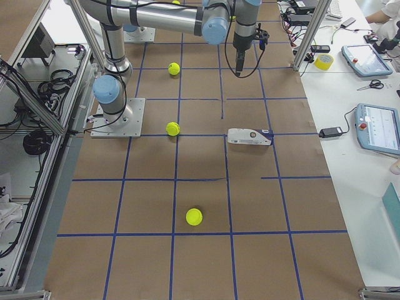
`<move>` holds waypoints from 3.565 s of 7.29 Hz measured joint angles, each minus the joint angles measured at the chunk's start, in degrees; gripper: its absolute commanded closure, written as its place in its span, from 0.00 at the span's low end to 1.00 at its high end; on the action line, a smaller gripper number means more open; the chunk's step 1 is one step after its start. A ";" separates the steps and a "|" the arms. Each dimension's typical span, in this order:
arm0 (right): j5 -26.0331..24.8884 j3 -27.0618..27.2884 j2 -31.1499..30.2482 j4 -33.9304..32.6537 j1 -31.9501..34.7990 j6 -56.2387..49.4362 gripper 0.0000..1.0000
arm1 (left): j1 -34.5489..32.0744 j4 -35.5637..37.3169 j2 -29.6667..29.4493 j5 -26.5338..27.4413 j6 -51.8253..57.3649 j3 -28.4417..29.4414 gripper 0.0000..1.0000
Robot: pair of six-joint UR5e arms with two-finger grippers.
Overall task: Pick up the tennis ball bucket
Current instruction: 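Lower the right gripper around the top of the Wilson tennis ball can, then close the right gripper on the can and lift it off the table, then carry the can toward the table centre and lay it on its side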
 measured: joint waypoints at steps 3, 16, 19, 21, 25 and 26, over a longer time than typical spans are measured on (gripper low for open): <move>-1.86 0.00 9.51 -10.75 -3.24 -6.48 0.00 | 0.00 0.61 -0.37 -0.13 0.03 -0.04 0.00; -6.85 -0.52 16.66 -14.94 -4.06 -15.96 0.30 | 0.00 0.76 -0.52 -0.31 0.13 0.03 0.00; -4.93 -1.07 14.34 -14.01 -2.00 -22.10 0.28 | 1.81 0.75 -0.55 0.22 0.24 0.04 0.00; -4.47 -1.24 12.78 -14.04 4.61 -25.09 0.29 | 4.32 0.75 -0.47 -0.07 0.30 0.10 0.00; -3.75 -2.58 13.96 -21.19 24.31 -38.89 0.28 | 5.04 0.75 -0.43 0.40 0.29 0.39 0.00; -3.70 -2.73 15.19 -24.92 28.72 -43.56 0.27 | 5.15 0.79 -0.43 0.39 0.27 0.49 0.00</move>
